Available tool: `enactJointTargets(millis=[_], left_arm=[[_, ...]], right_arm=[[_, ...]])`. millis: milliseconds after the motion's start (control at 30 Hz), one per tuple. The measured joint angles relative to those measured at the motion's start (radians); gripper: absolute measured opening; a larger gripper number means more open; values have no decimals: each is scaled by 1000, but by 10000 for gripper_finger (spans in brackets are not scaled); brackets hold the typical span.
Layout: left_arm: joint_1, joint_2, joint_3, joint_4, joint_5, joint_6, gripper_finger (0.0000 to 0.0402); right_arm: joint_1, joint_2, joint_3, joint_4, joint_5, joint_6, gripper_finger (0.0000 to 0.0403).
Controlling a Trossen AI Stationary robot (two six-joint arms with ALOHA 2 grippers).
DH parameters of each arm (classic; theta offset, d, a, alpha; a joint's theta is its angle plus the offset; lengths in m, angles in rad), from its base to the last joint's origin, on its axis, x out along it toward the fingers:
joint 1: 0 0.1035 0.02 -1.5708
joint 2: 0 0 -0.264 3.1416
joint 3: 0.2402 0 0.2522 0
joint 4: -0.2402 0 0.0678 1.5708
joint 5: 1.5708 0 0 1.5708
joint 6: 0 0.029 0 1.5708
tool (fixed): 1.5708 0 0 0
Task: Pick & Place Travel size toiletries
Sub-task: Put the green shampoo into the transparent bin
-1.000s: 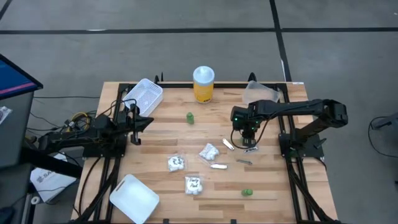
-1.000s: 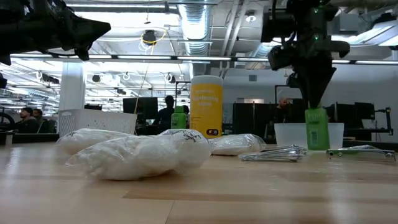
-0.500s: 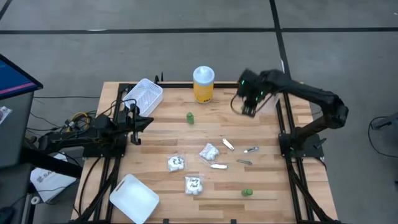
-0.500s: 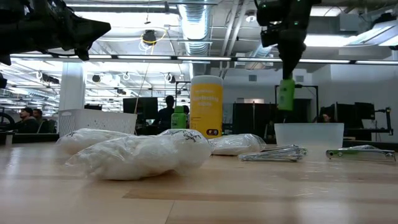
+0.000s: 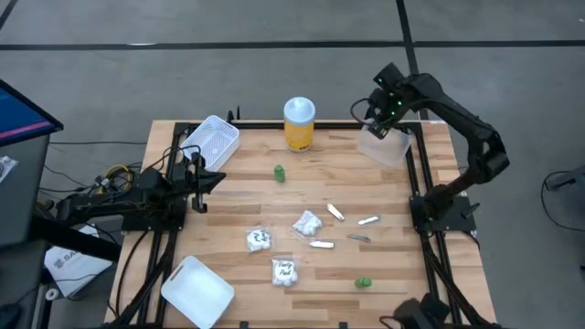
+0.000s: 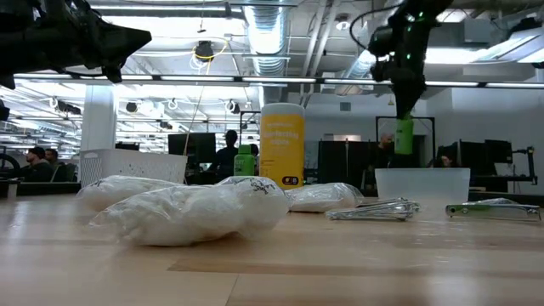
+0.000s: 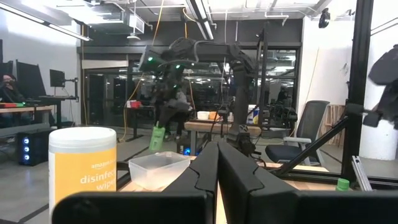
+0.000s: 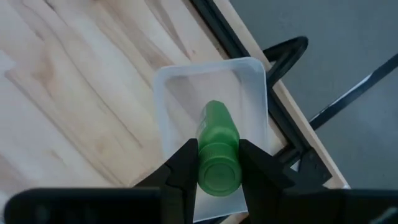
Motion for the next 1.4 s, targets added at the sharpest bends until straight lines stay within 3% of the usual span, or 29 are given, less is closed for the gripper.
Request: enactJointTargets(millis=[567, 1400], left_arm=[[0, 0, 0, 2, 3, 0, 1], [0, 0, 0, 3, -1, 0, 1]], right_arm=[[-22, 254, 0, 129, 2, -34, 91], [-100, 278, -18, 200, -60, -79, 95]])
